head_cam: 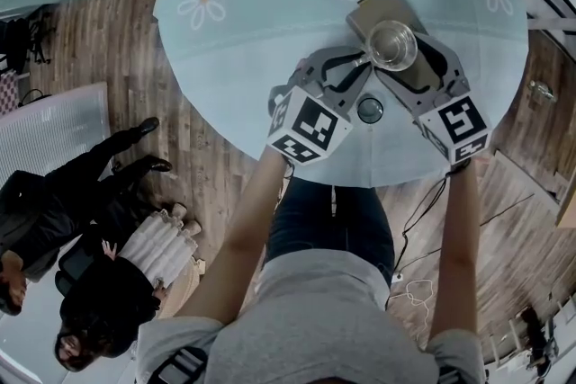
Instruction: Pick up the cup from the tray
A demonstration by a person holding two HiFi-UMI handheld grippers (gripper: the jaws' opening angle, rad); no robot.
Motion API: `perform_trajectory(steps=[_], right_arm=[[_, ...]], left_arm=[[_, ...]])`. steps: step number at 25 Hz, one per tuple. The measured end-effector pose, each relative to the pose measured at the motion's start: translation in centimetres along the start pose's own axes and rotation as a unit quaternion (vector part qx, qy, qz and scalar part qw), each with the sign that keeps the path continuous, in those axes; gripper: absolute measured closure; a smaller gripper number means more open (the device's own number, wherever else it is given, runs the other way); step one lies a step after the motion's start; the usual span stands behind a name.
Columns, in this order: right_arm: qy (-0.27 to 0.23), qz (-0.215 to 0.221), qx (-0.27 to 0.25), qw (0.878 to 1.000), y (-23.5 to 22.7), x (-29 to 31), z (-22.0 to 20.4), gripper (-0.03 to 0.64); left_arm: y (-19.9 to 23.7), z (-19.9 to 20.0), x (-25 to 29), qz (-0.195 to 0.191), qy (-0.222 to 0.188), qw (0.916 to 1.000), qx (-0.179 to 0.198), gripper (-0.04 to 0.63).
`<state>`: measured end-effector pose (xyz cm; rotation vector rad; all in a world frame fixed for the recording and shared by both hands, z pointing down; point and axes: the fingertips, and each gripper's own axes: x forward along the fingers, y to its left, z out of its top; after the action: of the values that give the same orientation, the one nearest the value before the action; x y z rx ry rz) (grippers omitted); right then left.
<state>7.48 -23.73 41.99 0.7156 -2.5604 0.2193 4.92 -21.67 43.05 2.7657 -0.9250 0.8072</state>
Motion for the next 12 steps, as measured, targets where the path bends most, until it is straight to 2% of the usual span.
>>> perform_trajectory(steps=[12], right_arm=[[0.011,0.031,-0.005,0.999,7.5,2.6,1.2,0.305]], left_arm=[[-0.4,-4.1,-6.7,0.023,0.007,0.9996,-0.012,0.535]])
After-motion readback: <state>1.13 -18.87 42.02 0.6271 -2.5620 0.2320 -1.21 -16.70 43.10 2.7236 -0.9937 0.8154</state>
